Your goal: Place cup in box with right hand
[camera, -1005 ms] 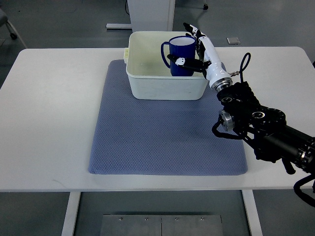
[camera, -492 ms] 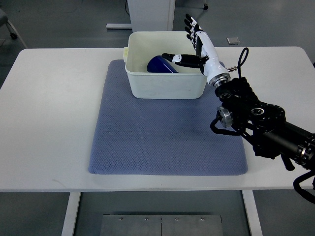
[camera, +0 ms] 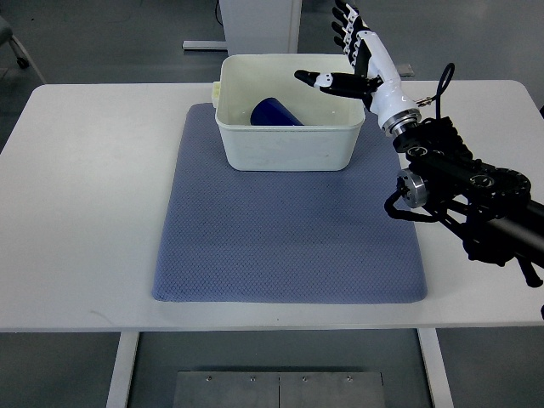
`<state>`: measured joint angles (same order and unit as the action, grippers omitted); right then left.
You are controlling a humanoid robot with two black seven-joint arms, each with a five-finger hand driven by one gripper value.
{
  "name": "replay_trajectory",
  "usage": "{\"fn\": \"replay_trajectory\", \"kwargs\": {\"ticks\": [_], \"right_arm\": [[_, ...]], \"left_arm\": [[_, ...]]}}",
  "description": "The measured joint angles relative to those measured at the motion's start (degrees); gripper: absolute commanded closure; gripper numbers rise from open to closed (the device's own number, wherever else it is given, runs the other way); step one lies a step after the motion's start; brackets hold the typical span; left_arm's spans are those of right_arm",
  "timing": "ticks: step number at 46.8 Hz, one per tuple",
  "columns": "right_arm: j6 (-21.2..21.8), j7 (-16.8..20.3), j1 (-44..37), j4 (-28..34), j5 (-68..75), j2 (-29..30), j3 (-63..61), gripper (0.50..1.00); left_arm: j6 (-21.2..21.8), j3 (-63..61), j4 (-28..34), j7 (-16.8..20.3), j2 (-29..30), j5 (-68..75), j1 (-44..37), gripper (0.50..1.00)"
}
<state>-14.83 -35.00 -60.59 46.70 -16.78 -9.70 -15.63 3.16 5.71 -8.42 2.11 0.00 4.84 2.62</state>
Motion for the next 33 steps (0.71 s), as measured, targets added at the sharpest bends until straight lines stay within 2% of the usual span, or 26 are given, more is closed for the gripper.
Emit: {"fn": "replay_trajectory", "kwargs": {"ticks": [11, 16, 25, 33], "right_arm": [[0.91, 0.00, 2.91, 3.48, 0.09, -6.88, -2.75, 0.502], [1.92, 0.00, 5.67, 3.97, 0.09, -8.27, -5.55, 0.502], [6.42, 0.88, 10.60, 4.03, 0.09, -10.70, -11.02, 0.502], [11.08, 4.37, 15.22, 3.84, -0.03, -11.63, -17.74, 0.502]], "left_arm": [[0.00, 0.00, 0.02, 0.01, 0.00, 0.00, 0.02, 0.500], [0.00, 0.00, 0.00, 0.00, 0.00, 0.00, 0.02, 0.500], [0.01, 0.00, 0.00, 0.01, 0.00, 0.00, 0.00, 0.500], [0.00, 0.00, -0.01, 0.00, 0.00, 0.00, 0.01, 0.500]]}}
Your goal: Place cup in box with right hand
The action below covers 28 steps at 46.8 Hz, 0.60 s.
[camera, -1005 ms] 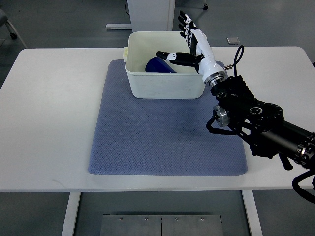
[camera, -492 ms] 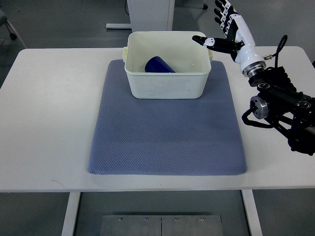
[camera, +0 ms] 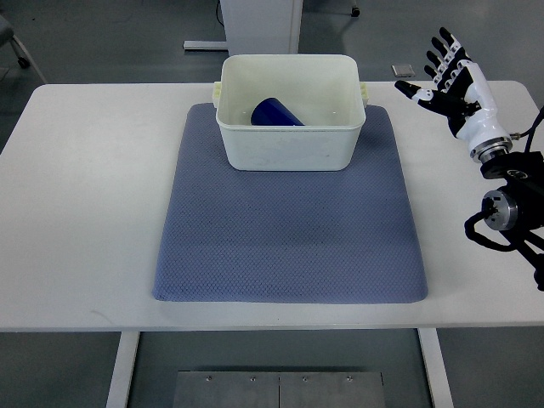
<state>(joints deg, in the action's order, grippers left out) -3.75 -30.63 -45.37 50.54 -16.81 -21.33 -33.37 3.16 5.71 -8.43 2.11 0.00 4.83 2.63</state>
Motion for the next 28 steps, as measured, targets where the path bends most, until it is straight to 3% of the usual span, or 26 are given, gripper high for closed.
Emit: {"fn": "replay_trajectory", "kwargs": {"ticks": [12, 23, 28], "right_arm": [[5.12, 4.63, 5.76, -0.01, -3.17, 0.08, -8.62, 0.502], [12.74, 11.59, 11.94, -0.02, -6.37, 0.92, -21.22, 0.500], [14.98, 12.39, 13.80, -0.01, -6.50, 2.71, -24.84, 0.500]], "left_arm": [[0.00, 0.00, 0.00, 0.01, 0.00, 0.00, 0.01, 0.500], [0.00, 0.00, -0.01, 0.01, 0.00, 0.00, 0.00, 0.500], [0.00, 0.00, -0.01, 0.00, 0.00, 0.00, 0.00, 0.500]]}}
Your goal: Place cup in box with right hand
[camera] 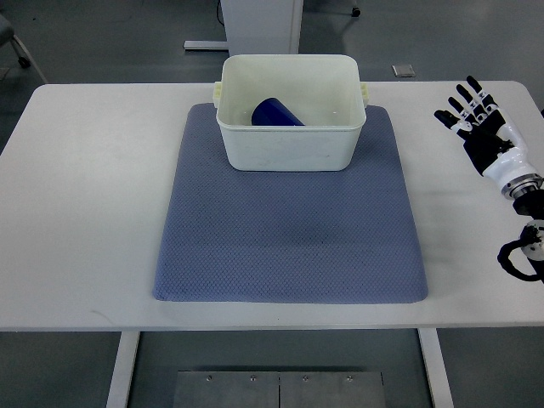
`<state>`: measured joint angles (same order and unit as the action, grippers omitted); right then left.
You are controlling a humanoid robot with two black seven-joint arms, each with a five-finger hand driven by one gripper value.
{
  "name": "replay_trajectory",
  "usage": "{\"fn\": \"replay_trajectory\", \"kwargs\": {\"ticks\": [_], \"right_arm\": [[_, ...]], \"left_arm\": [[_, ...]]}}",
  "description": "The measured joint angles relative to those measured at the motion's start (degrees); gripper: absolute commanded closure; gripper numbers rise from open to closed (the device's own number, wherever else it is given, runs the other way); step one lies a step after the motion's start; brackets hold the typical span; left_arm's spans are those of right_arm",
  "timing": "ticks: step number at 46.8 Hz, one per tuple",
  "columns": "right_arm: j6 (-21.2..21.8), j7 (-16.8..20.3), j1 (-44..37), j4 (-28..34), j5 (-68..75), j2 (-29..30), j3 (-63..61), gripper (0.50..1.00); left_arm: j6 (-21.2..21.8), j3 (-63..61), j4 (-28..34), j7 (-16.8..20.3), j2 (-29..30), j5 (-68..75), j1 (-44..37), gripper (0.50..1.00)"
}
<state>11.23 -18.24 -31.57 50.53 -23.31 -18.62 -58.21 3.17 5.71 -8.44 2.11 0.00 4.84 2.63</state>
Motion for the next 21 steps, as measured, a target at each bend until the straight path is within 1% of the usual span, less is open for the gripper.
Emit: {"fn": "replay_trajectory", "kwargs": {"ticks": [6, 21], "right_arm": [[-0.06, -0.60, 1.46, -0.94, 0.05, 2.95, -3.51, 0.500], [-0.16, -0.60, 2.30, -1.92, 0.54, 9.18, -3.39, 0.500]], "left_arm": [[0.00, 0.00, 0.00, -0.02, 0.00, 0.00, -0.01, 0.500], [0.00, 0.00, 0.02, 0.00, 0.00, 0.00, 0.01, 0.500]]}}
